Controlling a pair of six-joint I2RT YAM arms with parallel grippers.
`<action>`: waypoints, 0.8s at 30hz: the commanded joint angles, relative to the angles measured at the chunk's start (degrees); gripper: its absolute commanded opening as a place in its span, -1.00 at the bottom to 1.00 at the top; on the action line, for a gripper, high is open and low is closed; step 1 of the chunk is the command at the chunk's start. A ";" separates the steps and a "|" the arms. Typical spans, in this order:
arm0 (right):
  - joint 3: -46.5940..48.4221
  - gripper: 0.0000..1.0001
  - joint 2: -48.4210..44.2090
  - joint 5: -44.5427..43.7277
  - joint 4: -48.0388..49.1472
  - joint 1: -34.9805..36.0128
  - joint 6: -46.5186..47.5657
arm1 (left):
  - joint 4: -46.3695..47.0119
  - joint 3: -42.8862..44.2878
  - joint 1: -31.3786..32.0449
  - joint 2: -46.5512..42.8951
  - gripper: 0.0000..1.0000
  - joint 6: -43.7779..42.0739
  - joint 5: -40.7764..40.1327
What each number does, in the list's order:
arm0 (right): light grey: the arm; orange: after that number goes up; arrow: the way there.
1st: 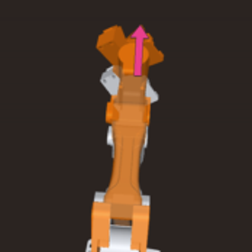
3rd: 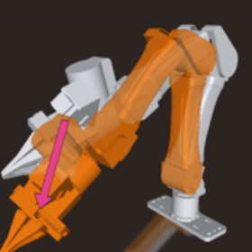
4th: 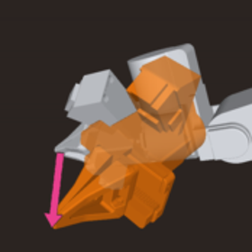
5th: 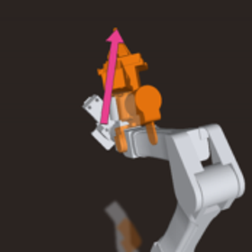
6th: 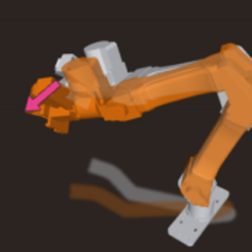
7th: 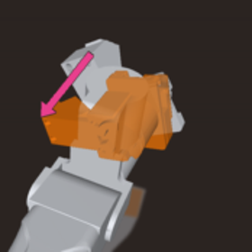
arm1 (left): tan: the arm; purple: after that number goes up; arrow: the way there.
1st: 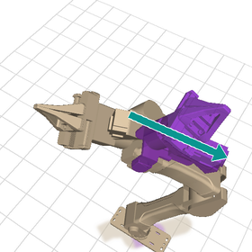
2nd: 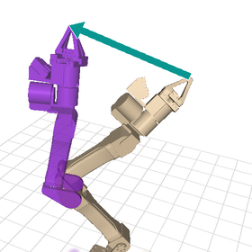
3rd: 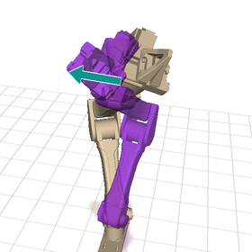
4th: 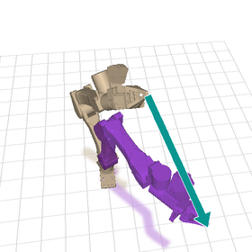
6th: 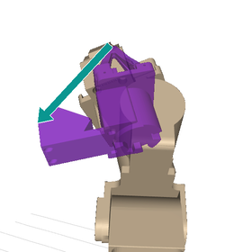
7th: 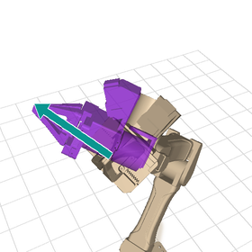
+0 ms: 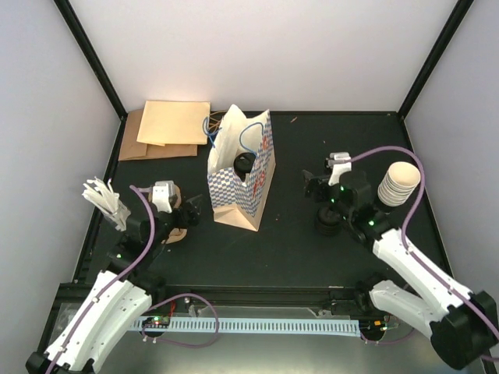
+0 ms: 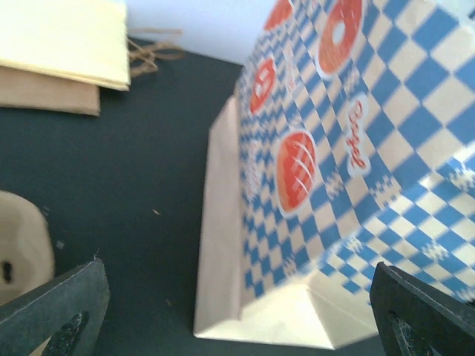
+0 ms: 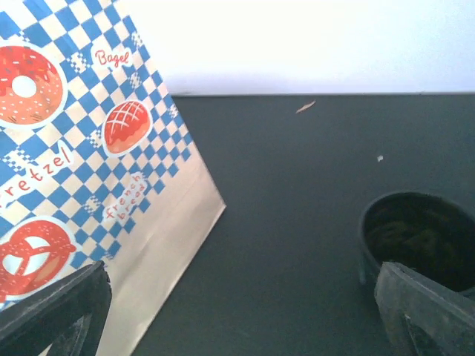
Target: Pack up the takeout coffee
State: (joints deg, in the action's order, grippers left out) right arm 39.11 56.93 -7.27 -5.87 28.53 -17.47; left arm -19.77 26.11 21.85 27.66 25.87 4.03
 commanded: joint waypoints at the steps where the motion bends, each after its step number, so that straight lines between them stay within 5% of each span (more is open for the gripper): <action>1: -6.78 1.00 -7.69 -5.87 7.16 -0.10 8.38 | 5.17 1.70 0.30 -1.72 0.98 -6.37 -11.40; 10: -19.51 0.88 -19.37 -9.63 19.88 -1.54 17.32 | 23.86 -6.06 0.10 -0.68 0.98 -17.24 -26.07; 18: -21.99 0.84 -11.35 0.19 29.04 -13.38 17.44 | 34.44 -10.81 -0.66 6.64 0.97 -17.85 -31.35; 24: -24.57 0.82 -4.45 3.66 38.10 -18.08 18.16 | 47.01 -14.11 -0.94 14.44 0.98 -26.61 -37.31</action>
State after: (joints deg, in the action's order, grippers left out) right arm 16.82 49.04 -7.46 21.37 13.45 -0.19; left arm 16.53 11.62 21.45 38.22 5.52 -26.98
